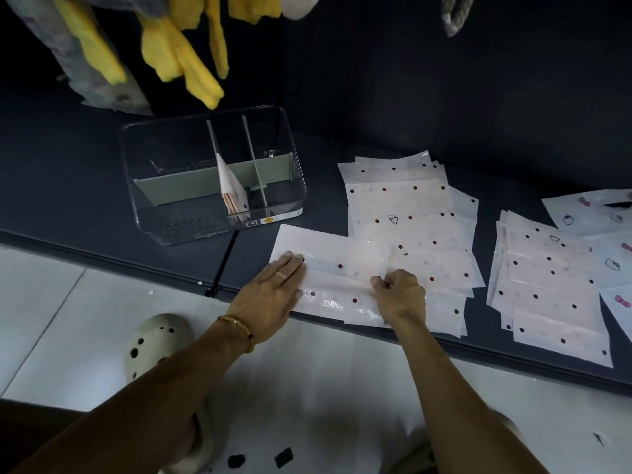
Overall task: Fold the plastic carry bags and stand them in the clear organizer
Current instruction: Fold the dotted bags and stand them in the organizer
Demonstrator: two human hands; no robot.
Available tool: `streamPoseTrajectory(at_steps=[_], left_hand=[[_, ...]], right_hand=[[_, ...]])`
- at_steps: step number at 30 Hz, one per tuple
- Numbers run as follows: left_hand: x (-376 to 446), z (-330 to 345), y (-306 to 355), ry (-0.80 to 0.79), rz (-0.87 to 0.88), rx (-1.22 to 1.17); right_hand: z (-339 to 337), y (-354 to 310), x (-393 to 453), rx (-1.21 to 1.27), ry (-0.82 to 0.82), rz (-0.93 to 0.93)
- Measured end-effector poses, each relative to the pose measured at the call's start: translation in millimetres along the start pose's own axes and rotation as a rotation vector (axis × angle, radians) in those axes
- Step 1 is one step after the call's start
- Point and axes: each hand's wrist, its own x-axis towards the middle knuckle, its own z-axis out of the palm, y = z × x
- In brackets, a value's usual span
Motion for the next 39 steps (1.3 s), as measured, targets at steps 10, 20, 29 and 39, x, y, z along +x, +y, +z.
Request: streamPoseTrajectory(at_steps=[10, 20, 29, 39], left_hand=[[-0.5, 9.6, -1.4, -0.074, -0.013, 0.155], [-0.2, 7.2, -6.0, -0.062, 0.029, 0.102], [7.8, -7.8, -7.2, -0.084, 0.054, 0.113], [7.1, -11.5, -3.6, -0.115, 0.038, 0.119]], right_hand=[[44.7, -19.2, -53.0, -0.239, 0.307, -0.834], [30.6, 36.4, -30.1, -0.693, -0.049, -0.874], [-11.3, 46.0, -35.5, -0.603, 0.037, -0.944], [-5.4, 32.1, -39.9, -0.623, 0.007, -0.933]])
